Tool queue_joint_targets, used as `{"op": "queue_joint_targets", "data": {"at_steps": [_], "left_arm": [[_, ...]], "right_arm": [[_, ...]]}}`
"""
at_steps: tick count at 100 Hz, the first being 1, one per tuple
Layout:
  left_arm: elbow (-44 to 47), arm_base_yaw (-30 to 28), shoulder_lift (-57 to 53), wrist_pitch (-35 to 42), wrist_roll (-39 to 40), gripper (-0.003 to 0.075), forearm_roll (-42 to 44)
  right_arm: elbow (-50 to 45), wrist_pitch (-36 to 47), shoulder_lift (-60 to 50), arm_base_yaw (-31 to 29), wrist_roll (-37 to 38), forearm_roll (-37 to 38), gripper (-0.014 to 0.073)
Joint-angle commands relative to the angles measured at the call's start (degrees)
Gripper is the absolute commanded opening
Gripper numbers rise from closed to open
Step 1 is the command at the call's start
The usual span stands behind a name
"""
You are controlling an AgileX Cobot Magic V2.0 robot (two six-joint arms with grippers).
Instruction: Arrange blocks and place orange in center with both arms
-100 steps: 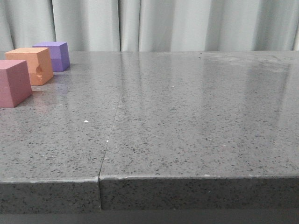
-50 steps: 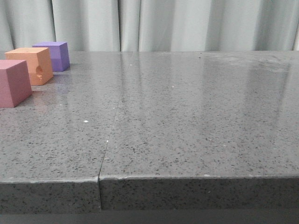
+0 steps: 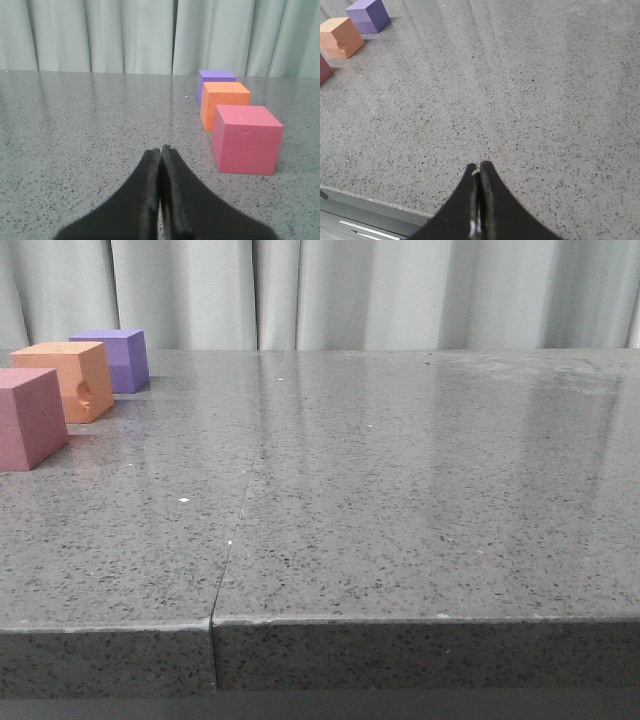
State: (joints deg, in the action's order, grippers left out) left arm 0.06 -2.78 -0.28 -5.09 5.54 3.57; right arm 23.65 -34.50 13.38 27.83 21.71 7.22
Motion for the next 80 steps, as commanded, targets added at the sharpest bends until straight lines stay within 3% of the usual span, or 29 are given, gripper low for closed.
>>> {"op": "queue_joint_targets", "data": {"at_steps": [1, 23, 39, 58, 70, 80], "left_arm": [[2.3, -0.2, -1.7, 4.6, -0.1, -0.002, -0.2], [2.3, -0.2, -1.7, 4.6, -0.1, -0.002, -0.2], [2.3, -0.2, -1.7, 4.6, -0.1, -0.002, -0.2], [2.3, -0.2, -1.7, 4.6, -0.1, -0.002, -0.2], [2.3, -0.2, -1.7, 4.6, -0.1, -0.002, -0.2], [2.3, -0.2, -1.7, 4.6, -0.1, -0.002, -0.2]], "right_arm": [[1.4, 5.7, 0.6, -0.2, -0.3, 1.0, -0.0067], [1.4, 7.2, 0.6, -0.7, -0.3, 4.8, -0.0067], [1.2, 9.1, 0.6, -5.4, -0.3, 4.9, -0.0067], [-3.9, 22.7, 0.3, -15.7, -1.0, 3.8, -0.0067], [-9.3, 32.6, -1.5, -21.0, -5.4, -1.1, -0.0067], [-12.7, 36.3, -3.6, -24.9, -9.5, -5.1, -0.0067]]}}
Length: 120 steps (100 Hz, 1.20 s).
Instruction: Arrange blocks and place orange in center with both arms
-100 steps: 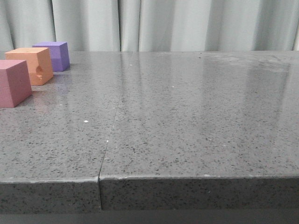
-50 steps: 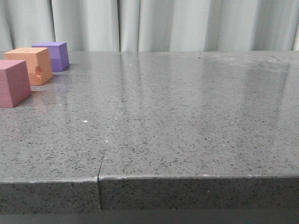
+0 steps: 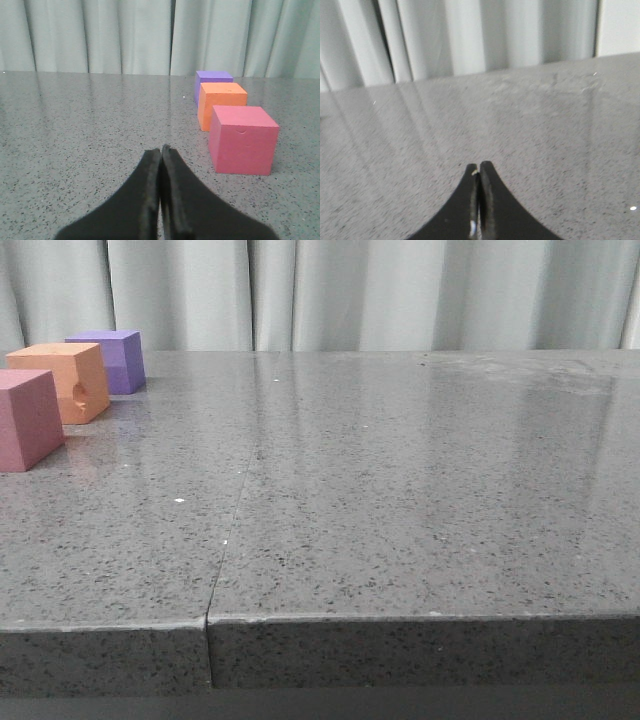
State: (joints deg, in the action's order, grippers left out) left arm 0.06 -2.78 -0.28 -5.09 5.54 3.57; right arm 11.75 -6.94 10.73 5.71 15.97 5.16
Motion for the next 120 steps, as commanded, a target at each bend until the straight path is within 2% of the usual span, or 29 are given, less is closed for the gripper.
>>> {"op": "queue_joint_targets", "data": {"at_steps": [1, 17, 38, 56, 79, 120], "left_arm": [[2.3, -0.2, -1.7, 4.6, -0.1, -0.002, -0.2], [2.3, -0.2, -1.7, 4.6, -0.1, -0.002, -0.2], [2.3, -0.2, -1.7, 4.6, -0.1, -0.002, -0.2], [2.3, -0.2, -1.7, 4.6, -0.1, -0.002, -0.2], [2.3, -0.2, -1.7, 4.6, -0.1, -0.002, -0.2], [2.3, -0.2, -1.7, 4.6, -0.1, -0.002, -0.2]], "right_arm": [[-1.1, 8.8, -1.3, -3.1, -4.0, -3.3, -0.0067], [-5.5, 9.0, -4.8, -8.1, -6.2, -4.6, -0.0067], [-12.4, 11.0, -9.2, -8.2, -7.5, -4.6, -0.0067], [-12.4, 8.8, -12.6, -8.2, -12.3, -4.6, -0.0067], [-12.4, 6.2, -12.7, -8.2, -12.3, -4.6, -0.0067], [-12.4, 6.3, -12.7, -8.2, -12.3, -4.6, -0.0067]]}}
